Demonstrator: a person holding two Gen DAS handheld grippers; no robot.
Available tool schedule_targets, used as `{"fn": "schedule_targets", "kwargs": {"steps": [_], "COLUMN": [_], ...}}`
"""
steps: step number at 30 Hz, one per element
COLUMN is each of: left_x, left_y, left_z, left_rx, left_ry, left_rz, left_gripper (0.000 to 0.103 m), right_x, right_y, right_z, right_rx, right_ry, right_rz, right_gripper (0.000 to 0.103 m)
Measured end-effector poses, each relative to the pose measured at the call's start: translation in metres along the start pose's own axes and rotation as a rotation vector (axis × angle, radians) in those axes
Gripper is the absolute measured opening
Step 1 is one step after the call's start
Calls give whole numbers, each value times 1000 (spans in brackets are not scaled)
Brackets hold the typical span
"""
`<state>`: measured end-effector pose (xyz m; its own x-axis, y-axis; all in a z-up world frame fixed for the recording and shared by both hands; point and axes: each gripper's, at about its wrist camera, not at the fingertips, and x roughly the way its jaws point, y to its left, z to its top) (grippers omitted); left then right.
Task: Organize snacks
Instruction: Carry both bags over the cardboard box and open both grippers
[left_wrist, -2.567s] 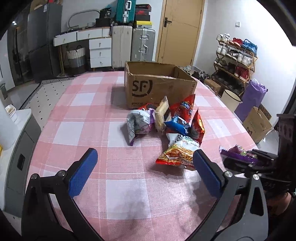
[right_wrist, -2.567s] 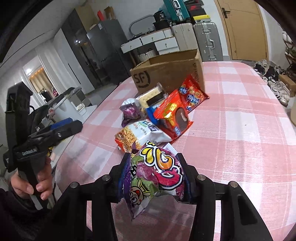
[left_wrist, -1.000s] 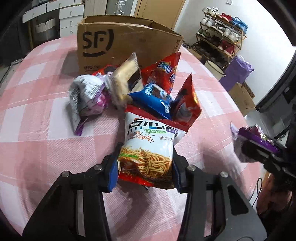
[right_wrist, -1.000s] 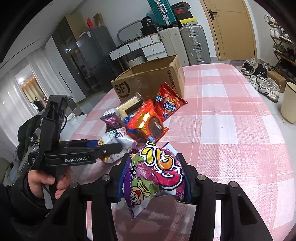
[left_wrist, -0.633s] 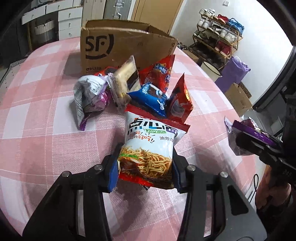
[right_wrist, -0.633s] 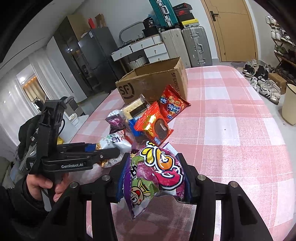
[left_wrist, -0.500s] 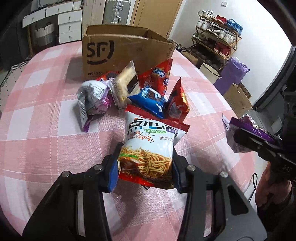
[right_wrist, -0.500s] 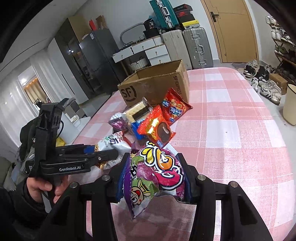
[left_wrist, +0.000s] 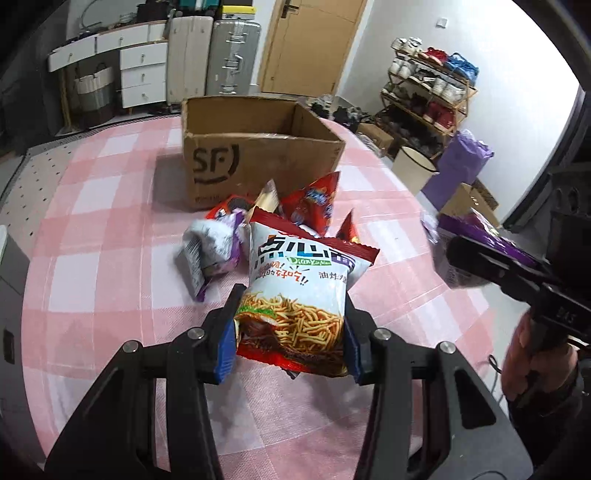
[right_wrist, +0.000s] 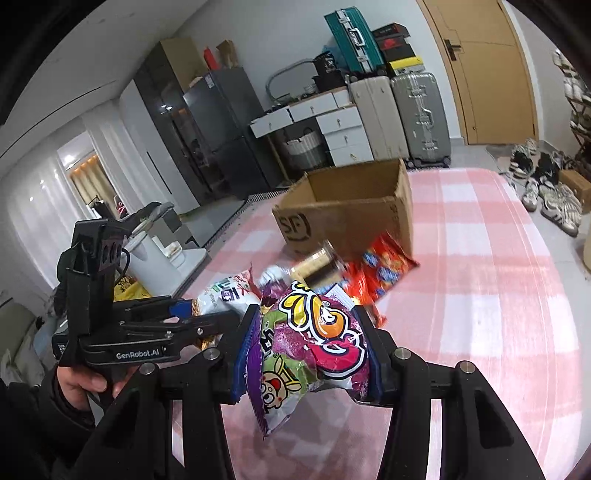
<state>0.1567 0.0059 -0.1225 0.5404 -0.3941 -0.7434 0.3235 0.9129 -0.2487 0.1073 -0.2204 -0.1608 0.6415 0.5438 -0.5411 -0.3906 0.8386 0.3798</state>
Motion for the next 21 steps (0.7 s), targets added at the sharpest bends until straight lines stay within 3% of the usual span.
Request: {"fn": "schedule_targets", "kwargs": {"steps": [12, 21], "left_x": [-30, -35], "left_y": [9, 27], "left_z": [66, 133], "left_rx": [-10, -44], "left_ry": [-78, -105], "left_rz": [-14, -18], "left_gripper": [44, 44], "right_x": [9, 32], "right_y": [13, 10], "right_z": [74, 135], "right_rx": [-68, -104], "right_ry": [-61, -84], "right_rz": [31, 33], "right_gripper": [49, 49]}}
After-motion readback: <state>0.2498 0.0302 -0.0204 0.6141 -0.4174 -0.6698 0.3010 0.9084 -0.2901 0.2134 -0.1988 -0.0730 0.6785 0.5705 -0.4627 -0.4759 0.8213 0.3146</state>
